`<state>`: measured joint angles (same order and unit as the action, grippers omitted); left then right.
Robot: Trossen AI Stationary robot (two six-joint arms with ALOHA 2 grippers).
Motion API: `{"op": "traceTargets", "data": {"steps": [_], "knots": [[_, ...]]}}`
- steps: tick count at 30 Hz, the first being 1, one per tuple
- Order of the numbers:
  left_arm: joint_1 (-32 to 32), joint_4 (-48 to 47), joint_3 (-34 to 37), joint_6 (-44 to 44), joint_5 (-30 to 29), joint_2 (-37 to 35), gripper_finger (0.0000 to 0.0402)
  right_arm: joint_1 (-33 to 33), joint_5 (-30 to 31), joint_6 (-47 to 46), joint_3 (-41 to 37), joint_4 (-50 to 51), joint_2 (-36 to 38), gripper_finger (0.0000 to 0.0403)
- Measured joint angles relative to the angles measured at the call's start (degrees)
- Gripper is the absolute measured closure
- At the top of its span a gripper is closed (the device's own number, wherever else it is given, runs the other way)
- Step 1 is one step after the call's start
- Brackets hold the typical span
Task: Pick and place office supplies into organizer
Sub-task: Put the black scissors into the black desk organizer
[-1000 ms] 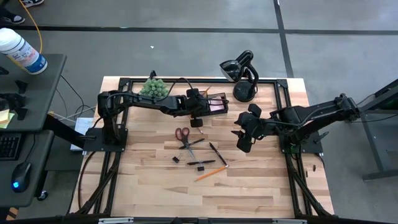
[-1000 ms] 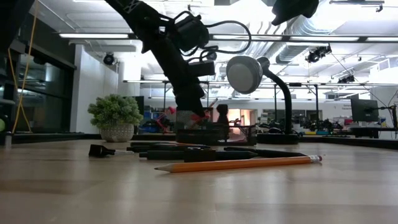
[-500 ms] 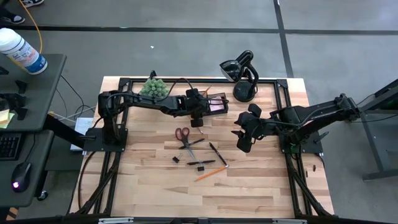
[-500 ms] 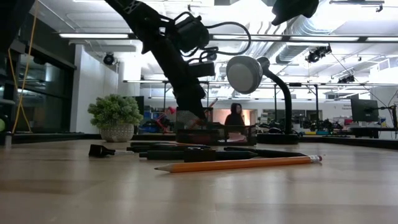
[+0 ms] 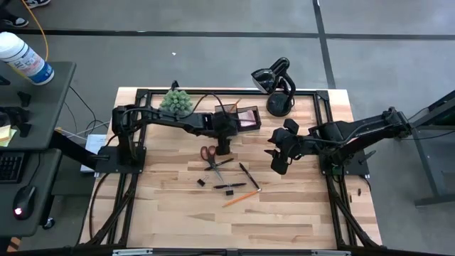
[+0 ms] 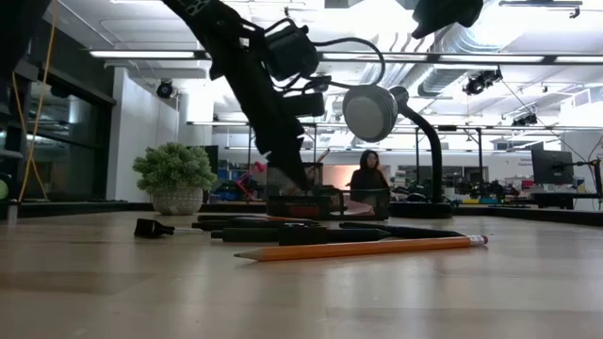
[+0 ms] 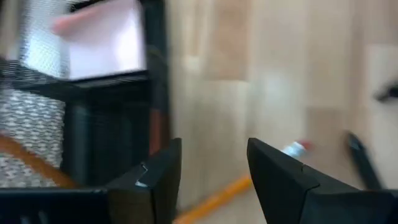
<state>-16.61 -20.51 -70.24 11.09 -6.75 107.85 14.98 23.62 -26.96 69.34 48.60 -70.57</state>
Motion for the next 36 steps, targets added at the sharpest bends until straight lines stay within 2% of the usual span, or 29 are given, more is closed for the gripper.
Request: {"op": "traceTargets", "data": {"steps": [8,15,21,24,30,36], "knots": [[6.76,-6.88,0.0,-1.41,4.28,-0.07,0.0256,0.0,-0.11,0.0,0.0,0.02,0.0,0.0219],[12.13,-12.35,0.0,-8.7,9.26,-0.07,0.0269,0.0,-0.15,-0.04,0.0,0.04,0.0,0.0219],[16.82,-17.73,0.0,-13.62,10.2,-0.75,0.0284,0.0,-0.2,-0.07,0.0,0.04,0.0,0.0219],[19.06,-20.89,0.0,-16.24,8.49,-2.37,0.0292,0.02,-0.22,-0.1,0.0,0.06,0.0,0.0219],[21.49,-30.12,0.65,-21.55,-0.87,-7.37,0.0304,0.01,-0.23,-0.2,0.0,0.04,0.0,0.0219],[17.69,-28.94,5.28,-27.56,-1.27,-12.12,0.0307,0.02,-0.2,-0.22,0.0,0.04,0.0,0.0219]]}}
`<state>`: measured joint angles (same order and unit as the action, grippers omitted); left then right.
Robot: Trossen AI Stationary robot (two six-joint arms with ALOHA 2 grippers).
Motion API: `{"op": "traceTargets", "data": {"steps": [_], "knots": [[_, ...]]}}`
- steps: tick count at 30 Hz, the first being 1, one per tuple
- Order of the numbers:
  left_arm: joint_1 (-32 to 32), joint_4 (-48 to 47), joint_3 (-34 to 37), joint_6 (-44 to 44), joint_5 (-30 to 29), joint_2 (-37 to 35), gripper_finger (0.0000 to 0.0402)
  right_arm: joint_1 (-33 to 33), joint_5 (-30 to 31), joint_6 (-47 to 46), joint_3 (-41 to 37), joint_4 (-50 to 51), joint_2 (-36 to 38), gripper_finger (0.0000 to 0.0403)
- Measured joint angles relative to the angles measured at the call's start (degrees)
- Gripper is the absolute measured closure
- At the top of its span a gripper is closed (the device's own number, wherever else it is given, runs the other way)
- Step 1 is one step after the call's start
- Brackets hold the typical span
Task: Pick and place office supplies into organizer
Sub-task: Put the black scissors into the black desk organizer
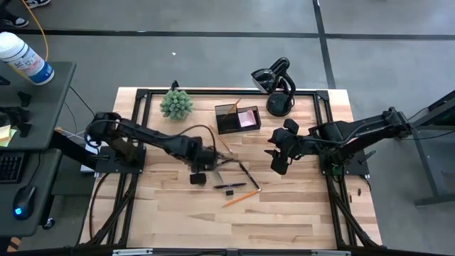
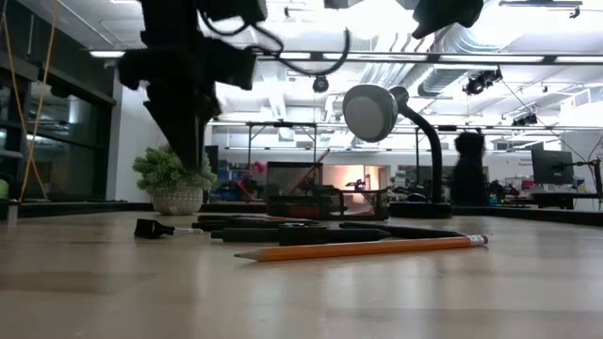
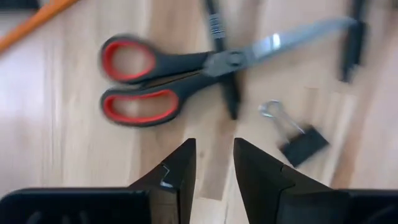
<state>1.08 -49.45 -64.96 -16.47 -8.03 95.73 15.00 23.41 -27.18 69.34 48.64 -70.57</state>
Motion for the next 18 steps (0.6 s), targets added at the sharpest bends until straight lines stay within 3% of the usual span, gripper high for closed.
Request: {"op": "traceTargets", "data": {"steps": [12,18], "knots": [[-11.67,15.58,3.2,-14.25,12.52,-0.91,0.0307,0.0,0.16,-1.49,0.0,-0.04,0.0,0.0219],[-15.29,17.02,3.2,-26.78,14.29,-0.91,0.0307,-0.02,0.2,-1.5,0.0,-0.07,0.0,0.0219]]}}
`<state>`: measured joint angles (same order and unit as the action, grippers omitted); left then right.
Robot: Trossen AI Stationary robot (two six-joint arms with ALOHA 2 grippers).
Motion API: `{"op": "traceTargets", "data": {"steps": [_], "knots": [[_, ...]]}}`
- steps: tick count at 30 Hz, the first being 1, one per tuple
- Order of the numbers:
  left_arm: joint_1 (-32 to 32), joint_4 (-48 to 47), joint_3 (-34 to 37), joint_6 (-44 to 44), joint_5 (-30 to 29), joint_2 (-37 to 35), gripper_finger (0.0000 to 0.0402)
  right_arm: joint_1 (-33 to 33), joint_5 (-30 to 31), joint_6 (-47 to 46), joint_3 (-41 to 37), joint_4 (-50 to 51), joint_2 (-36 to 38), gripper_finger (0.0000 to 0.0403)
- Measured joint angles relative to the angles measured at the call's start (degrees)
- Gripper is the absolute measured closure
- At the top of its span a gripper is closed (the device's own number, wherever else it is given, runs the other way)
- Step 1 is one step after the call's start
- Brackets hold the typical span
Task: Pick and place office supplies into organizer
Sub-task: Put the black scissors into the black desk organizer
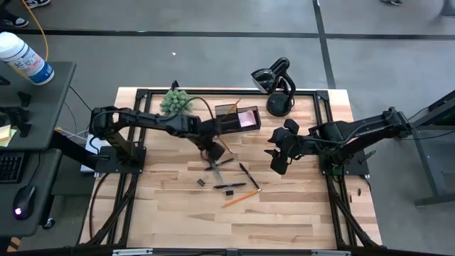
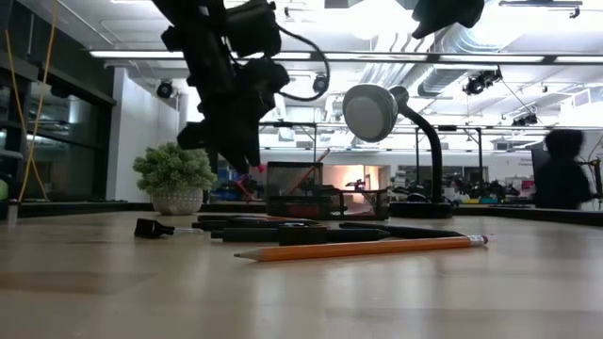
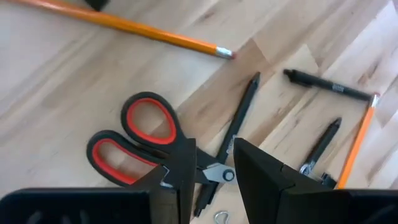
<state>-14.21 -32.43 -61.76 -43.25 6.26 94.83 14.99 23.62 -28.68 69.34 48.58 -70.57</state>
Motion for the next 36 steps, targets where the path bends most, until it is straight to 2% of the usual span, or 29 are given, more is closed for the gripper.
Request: {"op": "traceTargets", "data": {"steps": [8,12,17,21,29,36], "knots": [[-0.45,-0.38,0.0,-1.56,1.81,0.03,0.0307,0.01,0.2,0.45,0.0,0.0,0.0,0.0219],[-0.42,-1.88,0.0,-2.92,-0.93,0.9,0.0307,0.0,0.27,0.62,0.0,-0.02,0.0,0.0219],[0.07,-10.01,0.07,-16.1,-6.18,1.49,0.0307,0.01,0.26,0.62,0.0,-0.02,0.0,0.0219],[1.42,-12.28,-0.02,-25.03,-10.73,1.49,0.0307,0.0,0.09,0.64,0.0,-0.01,0.01,0.0219],[2.72,-8.14,-0.02,-39.58,-13.23,3.04,0.0307,0.02,0.04,0.66,0.0,0.0,0.0,0.0219],[2.61,-4.52,-0.04,-44.05,-13.38,5.77,0.0307,0.02,0.0,0.67,0.0,0.0,0.0,0.0219]]}}
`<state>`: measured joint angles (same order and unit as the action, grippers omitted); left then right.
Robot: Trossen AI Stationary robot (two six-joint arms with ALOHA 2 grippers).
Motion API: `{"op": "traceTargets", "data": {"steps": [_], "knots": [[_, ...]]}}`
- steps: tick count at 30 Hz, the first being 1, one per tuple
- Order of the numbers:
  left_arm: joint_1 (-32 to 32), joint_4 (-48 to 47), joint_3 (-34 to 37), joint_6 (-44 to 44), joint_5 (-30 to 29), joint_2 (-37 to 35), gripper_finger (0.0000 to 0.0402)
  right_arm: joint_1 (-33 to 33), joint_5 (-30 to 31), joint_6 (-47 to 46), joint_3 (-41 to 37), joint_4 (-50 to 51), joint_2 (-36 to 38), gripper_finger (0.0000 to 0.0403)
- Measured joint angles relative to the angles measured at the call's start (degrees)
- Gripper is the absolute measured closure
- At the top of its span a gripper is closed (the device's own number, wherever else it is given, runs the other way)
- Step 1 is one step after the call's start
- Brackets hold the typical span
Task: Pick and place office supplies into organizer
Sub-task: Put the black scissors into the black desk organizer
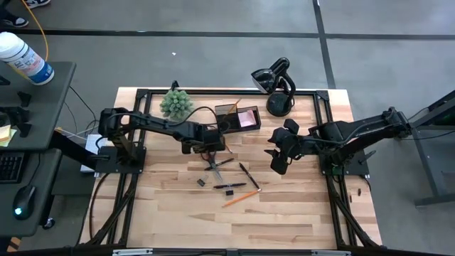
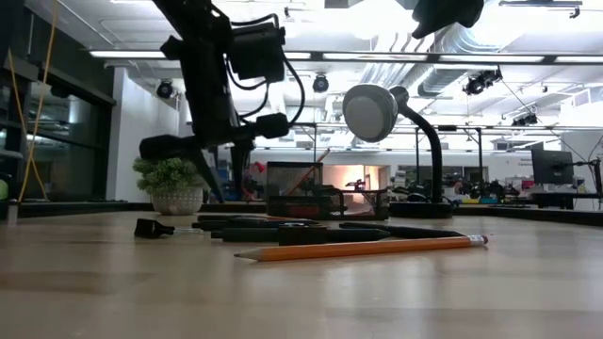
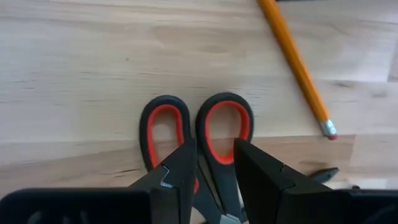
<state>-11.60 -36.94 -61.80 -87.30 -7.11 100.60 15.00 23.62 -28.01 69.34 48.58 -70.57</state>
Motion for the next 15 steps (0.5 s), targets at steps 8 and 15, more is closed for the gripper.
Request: {"op": "traceTargets", "data": {"steps": [8,15], "knots": [[0.0,-3.18,0.0,-0.2,-0.56,0.17,0.0307,0.0,0.0,0.0,0.0,0.0,0.01,0.0219],[0.0,-3.09,0.0,-0.17,-1.51,0.17,0.0307,-0.02,0.0,0.02,0.0,0.0,0.0,0.0219]]}}
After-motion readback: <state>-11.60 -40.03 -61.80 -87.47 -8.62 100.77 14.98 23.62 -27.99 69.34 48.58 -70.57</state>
